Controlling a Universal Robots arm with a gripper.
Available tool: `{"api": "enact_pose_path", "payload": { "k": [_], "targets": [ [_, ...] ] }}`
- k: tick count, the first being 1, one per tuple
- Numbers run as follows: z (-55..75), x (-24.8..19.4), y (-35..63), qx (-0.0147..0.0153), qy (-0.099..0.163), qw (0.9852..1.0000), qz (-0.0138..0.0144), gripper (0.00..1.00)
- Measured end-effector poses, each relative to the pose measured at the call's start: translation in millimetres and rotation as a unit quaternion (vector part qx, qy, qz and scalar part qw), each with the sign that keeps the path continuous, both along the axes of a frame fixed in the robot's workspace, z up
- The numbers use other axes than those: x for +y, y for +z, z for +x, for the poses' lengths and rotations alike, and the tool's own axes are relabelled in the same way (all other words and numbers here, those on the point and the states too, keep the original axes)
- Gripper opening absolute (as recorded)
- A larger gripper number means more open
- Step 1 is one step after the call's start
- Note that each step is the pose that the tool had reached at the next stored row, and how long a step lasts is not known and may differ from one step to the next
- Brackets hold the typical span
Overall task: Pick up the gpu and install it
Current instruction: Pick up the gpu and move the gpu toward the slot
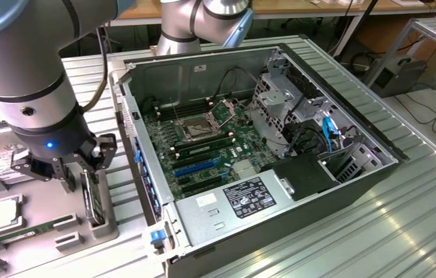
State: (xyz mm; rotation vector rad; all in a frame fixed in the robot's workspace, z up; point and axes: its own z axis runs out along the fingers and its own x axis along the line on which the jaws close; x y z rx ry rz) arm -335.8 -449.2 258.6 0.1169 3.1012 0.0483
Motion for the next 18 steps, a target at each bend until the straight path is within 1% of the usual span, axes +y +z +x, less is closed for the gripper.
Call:
{"api": "enact_pose_path", "payload": {
  "k": [2, 4, 7, 11, 16, 17, 18],
  "targets": [
    [0.0, 0.2, -4.1, 0.0, 0.0, 1.0, 0.0, 0.42],
    [0.0, 1.4, -7.6, -0.0001, 0.0, 1.0, -0.0001, 0.42],
    [0.0, 1.7, -8.2, 0.0, 0.0, 1.0, -0.0005, 0.42],
    [0.0, 2.2, -10.9, -0.0005, 0.0, 1.0, -0.0005, 0.42],
    [0.0, 2.2, -13.3, -0.0004, 0.0, 1.0, -0.0008, 0.42],
    [0.0, 2.2, -13.4, -0.0005, 0.0, 1.0, -0.0007, 0.34],
    [0.0, 2.2, -13.4, -0.0005, 0.0, 1.0, -0.0007, 0.34]
  ]
}}
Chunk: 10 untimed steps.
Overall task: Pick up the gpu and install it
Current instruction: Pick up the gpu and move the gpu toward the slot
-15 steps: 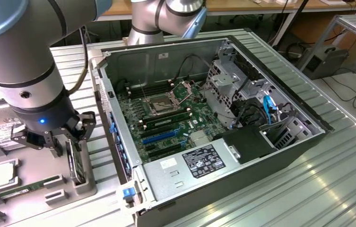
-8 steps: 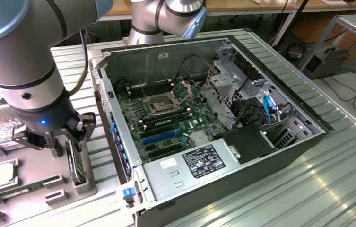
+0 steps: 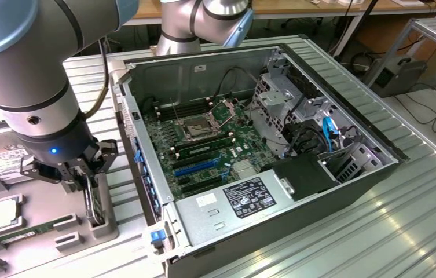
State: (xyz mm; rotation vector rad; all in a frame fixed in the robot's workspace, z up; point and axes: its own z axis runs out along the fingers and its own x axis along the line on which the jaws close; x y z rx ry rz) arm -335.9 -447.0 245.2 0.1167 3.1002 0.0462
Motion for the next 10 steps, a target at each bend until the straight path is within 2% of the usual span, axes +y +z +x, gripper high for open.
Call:
{"api": "enact_pose_path", "payload": {
  "k": [1, 5, 10],
  "targets": [
    [0.0, 0.0, 0.0, 0.0, 0.0, 1.0, 0.0, 0.27],
    [0.0, 0.0, -0.1, 0.0, 0.002, 1.0, -0.0001, 0.27],
    [1.1, 0.0, -0.2, 0.0005, 0.024, 0.9997, -0.0001, 0.26]
  ]
}}
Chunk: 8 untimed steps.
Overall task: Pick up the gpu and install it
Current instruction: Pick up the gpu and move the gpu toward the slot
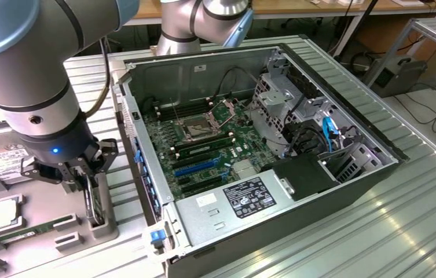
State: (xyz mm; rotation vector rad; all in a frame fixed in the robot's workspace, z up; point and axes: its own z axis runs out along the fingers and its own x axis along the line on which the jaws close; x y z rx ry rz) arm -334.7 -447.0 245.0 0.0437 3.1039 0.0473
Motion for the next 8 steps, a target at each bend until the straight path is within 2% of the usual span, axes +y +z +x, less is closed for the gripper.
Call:
{"api": "enact_pose_path", "payload": {
  "k": [5, 8],
  "targets": [
    [2.3, 0.0, 0.1, 0.0013, 0.02, 0.9998, 0.0, 0.26],
    [4.0, 0.0, 0.0, 0.0018, 0.023, 0.9997, 0.0002, 0.26]
  ]
}}
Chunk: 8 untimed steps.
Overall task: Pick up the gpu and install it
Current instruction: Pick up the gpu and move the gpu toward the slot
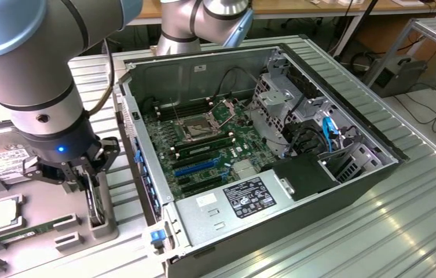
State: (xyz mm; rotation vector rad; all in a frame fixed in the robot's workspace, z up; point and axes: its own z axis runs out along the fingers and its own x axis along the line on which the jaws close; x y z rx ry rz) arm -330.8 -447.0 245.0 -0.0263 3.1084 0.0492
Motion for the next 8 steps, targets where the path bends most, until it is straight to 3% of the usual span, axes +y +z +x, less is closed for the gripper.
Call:
{"api": "enact_pose_path", "payload": {
  "k": [8],
  "targets": [
    [3.5, 0.0, 7.5, 0.0011, 0.003, 1.0, 0.0021, 0.26]
  ]
}}
